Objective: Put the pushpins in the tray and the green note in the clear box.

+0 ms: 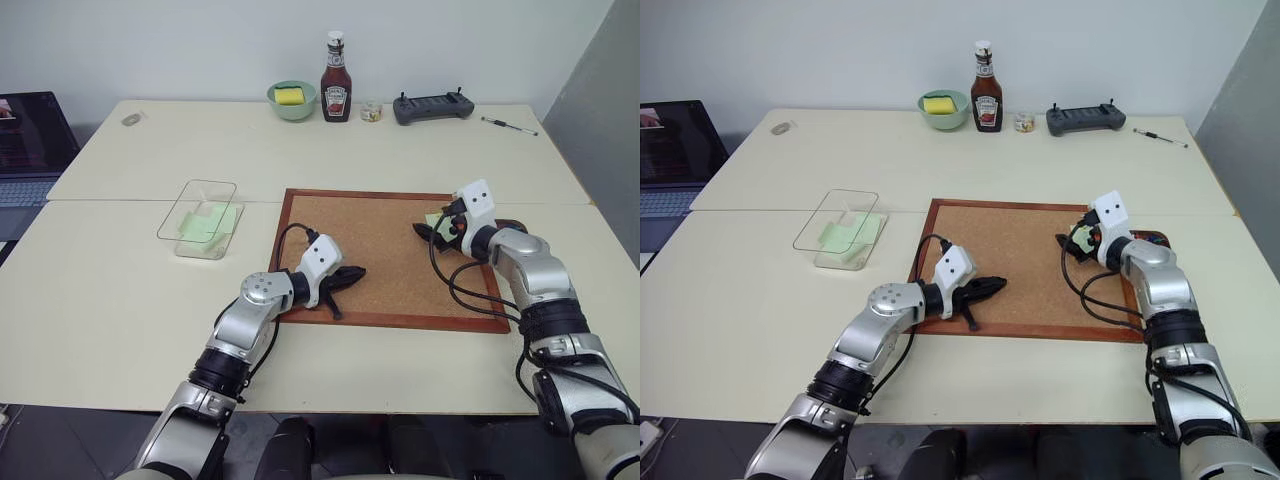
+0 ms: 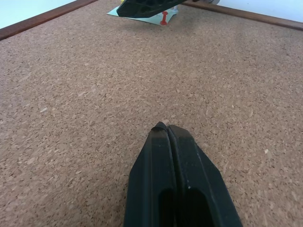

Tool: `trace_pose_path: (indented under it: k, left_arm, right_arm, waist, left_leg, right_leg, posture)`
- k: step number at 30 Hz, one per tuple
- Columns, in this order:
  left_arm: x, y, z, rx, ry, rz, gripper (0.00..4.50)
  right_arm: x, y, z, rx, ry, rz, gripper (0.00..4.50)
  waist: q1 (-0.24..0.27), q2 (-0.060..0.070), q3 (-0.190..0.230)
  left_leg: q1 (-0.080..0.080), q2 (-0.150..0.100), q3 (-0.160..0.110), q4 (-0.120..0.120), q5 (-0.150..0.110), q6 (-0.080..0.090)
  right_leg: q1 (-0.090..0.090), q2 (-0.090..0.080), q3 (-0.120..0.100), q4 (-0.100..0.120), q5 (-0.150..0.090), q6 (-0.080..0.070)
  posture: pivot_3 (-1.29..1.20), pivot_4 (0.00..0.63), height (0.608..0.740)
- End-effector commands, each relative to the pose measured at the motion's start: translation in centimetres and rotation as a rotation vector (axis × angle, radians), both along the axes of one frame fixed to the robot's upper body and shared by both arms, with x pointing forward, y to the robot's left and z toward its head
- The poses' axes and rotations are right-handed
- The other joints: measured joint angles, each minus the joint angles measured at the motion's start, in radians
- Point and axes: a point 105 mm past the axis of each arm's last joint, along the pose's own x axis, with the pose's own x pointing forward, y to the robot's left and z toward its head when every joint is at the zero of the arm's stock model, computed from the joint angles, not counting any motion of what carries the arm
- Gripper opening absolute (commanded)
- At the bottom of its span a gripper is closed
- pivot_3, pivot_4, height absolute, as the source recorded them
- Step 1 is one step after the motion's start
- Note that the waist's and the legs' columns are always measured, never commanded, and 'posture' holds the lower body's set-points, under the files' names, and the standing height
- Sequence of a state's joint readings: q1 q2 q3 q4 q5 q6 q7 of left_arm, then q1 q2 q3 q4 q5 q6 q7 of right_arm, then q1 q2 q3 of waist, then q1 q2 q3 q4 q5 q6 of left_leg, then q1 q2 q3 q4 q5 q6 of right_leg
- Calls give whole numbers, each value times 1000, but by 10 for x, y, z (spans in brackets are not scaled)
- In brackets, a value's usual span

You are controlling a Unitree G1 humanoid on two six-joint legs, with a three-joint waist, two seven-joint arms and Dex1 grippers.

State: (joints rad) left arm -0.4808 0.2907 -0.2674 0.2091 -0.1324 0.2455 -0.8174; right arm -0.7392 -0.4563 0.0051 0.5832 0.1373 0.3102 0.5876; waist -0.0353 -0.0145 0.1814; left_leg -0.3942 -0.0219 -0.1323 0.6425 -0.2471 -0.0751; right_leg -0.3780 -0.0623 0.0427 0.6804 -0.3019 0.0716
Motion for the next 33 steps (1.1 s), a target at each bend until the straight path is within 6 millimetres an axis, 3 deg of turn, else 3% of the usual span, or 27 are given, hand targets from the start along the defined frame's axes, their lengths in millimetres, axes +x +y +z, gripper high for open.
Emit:
trace_pose_path:
  k: [1,18,33]
  left_arm:
    - [-6,-2,-8,13,30,-18,0]
    - [-8,-3,-9,13,31,-21,0]
    - [-10,-1,-12,15,44,-15,0]
  right_arm:
    - [8,-4,15,6,-57,-22,3772]
    - [18,-4,13,1,-76,-59,169]
    - [14,0,33,63,-132,-43,72]
  waist:
    - [-1,0,0]
    - [-7,0,0]
    - [-11,1,0]
  left_leg:
    - [0,0,0,0,0,0]
    - [0,0,0,0,0,0]
    - [0,0,0,0,0,0]
  right_leg:
    - [0,0,0,0,0,0]
    - [0,0,0,0,0,0]
    - [0,0,0,0,0,0]
  posture:
    - [0,150,740]
    - [0,150,740]
    - [0,150,740]
